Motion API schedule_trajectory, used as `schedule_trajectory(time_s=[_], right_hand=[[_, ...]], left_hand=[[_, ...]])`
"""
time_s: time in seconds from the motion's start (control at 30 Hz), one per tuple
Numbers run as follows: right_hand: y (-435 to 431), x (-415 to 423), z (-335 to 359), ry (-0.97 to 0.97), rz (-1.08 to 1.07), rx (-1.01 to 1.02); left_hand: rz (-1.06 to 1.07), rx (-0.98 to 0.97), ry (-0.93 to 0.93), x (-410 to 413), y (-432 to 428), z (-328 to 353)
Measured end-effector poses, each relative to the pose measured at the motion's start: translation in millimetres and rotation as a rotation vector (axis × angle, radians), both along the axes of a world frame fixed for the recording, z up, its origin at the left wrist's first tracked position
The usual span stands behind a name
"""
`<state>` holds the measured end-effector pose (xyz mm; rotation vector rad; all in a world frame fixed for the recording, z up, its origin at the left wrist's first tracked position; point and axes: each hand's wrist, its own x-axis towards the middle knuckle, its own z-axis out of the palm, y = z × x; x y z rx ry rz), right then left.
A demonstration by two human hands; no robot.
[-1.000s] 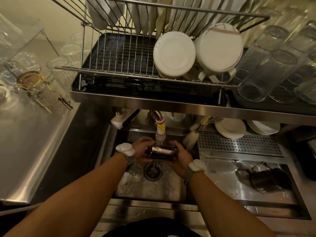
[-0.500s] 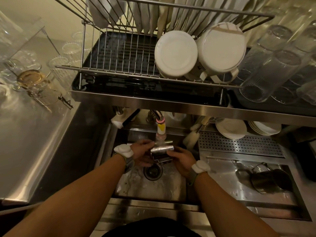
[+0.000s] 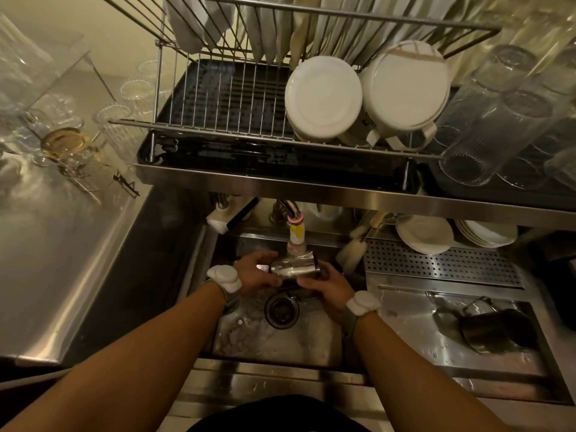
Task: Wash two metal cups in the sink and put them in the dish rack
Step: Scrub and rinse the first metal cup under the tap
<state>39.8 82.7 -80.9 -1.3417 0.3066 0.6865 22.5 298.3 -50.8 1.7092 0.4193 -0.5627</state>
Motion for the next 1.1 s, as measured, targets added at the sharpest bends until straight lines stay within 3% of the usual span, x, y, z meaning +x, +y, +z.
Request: schedule_trajectory(time_s=[0.1,0.37,0.57,0.77,0.87,0.93,1.1], right_hand=[[-10,5,1,-0.027,-0.011,-0.083],[22,13,16,-0.306,0.339,-0.438],[13,12,18,-0.359,0.311,-0.512],[-4,10,26,-0.112,0.190,-0.446],[-15,6,21,-0.148,0.284,-0.504],[-19,3,15,-0.137,0.286,-0.434],[-11,4,15,0.009,0.347,-0.467]], left_hand=[[-0.193,0.180,-0.083,7,-13,7],[-0.358,0.261,-0.165,4,-7,6],[-0.282,0.274,-0.161,4,-22,3],[-0.260,0.330,-0.170,13,-17,-5],[-0.314,0.298,-0.146,18,-17,-6],[-0.424,0.302,-0.120,19,-17,-6],[-0.487,0.561,0.008,10,-6,-11]])
